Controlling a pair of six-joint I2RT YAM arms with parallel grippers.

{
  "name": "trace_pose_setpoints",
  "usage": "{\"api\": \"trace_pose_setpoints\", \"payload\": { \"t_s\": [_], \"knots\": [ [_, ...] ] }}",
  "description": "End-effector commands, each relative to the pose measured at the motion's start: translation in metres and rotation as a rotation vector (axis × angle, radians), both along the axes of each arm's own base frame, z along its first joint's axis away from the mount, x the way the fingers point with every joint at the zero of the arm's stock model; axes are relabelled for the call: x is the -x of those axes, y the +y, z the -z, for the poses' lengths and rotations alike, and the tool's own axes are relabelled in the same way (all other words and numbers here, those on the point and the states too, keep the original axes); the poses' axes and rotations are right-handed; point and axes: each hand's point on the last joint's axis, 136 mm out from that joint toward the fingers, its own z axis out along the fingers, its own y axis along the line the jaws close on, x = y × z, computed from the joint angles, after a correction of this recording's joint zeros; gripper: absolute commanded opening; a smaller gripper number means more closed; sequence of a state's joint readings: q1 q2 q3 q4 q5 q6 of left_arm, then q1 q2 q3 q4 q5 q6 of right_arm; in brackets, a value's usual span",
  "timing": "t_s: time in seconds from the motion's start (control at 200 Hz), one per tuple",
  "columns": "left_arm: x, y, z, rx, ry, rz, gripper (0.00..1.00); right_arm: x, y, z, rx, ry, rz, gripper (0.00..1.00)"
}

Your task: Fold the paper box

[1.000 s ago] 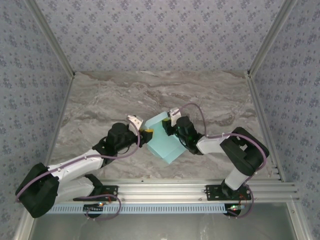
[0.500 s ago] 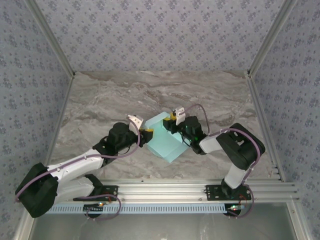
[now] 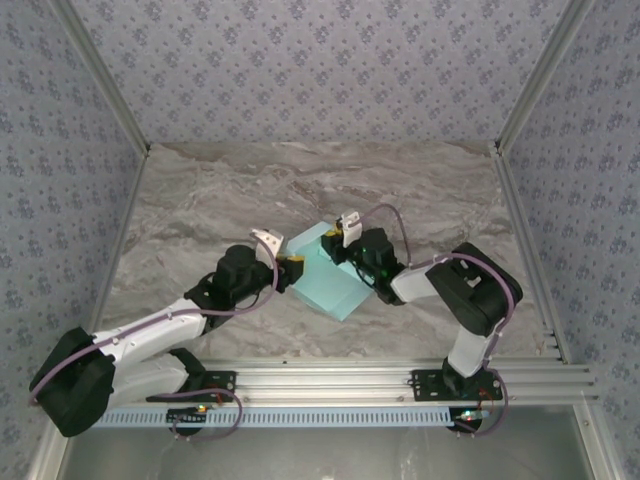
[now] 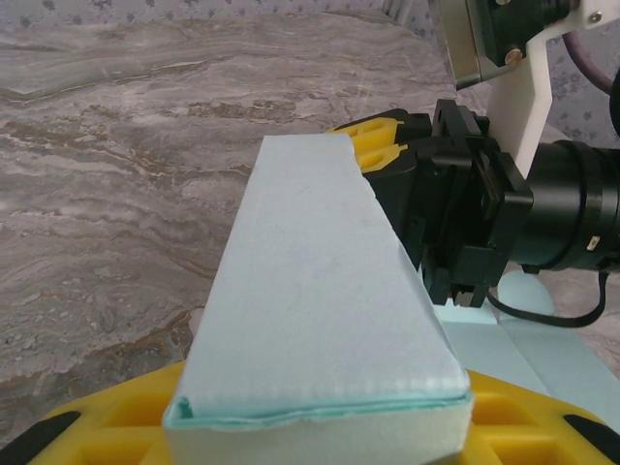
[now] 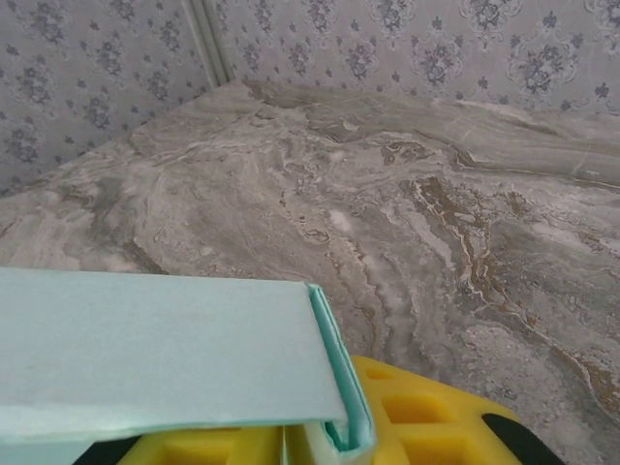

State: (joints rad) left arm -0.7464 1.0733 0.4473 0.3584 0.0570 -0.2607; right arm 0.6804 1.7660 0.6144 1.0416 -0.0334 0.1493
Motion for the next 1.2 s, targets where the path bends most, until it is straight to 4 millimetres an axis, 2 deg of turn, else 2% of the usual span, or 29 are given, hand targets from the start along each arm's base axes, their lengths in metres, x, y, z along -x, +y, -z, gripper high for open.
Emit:
{"api": "trace_pose_setpoints", "payload": {
  "t_s": [0.0,0.085,0.185,0.315,0.405,0.48,0.615,0.914,1.089,1.194],
  "knots": [
    [0.005,-0.011,-0.03,0.1,-0.032,0.039,0.34,-0.024,-0.03,0.025,0.108,0.02,0.228,0.21],
    [0.005,-0.013,-0.033,0.113,-0.031,0.04,0.34,-0.028,-0.045,0.032,0.163,0.014,0.347,0.2],
    [0.005,-0.014,-0.035,0.119,-0.029,0.036,0.34,-0.027,-0.053,0.034,0.171,0.002,0.398,0.25],
    [0.004,-0.012,-0.031,0.098,-0.023,0.021,0.34,-0.019,-0.038,0.026,0.044,0.024,0.242,0.32],
    [0.002,-0.009,-0.03,0.076,-0.028,0.01,0.34,-0.003,-0.021,0.018,-0.004,0.014,0.041,0.34],
    [0.002,-0.007,-0.032,0.061,-0.038,0.006,0.34,0.005,-0.017,0.02,-0.003,0.031,-0.074,0.34],
    [0.003,-0.007,-0.028,0.009,-0.05,0.025,0.34,0.017,-0.014,0.024,0.005,0.058,-0.175,0.36],
    [-0.004,0.003,-0.019,-0.029,-0.057,-0.036,0.33,0.031,-0.008,0.027,-0.003,0.069,-0.249,0.42],
    [-0.002,0.0,-0.023,0.0,-0.052,-0.026,0.33,0.024,-0.007,0.03,-0.004,0.084,-0.228,0.42],
    [0.0,-0.003,-0.025,0.032,-0.035,-0.015,0.33,0.018,0.001,0.026,-0.005,0.077,-0.225,0.42]
  ]
}}
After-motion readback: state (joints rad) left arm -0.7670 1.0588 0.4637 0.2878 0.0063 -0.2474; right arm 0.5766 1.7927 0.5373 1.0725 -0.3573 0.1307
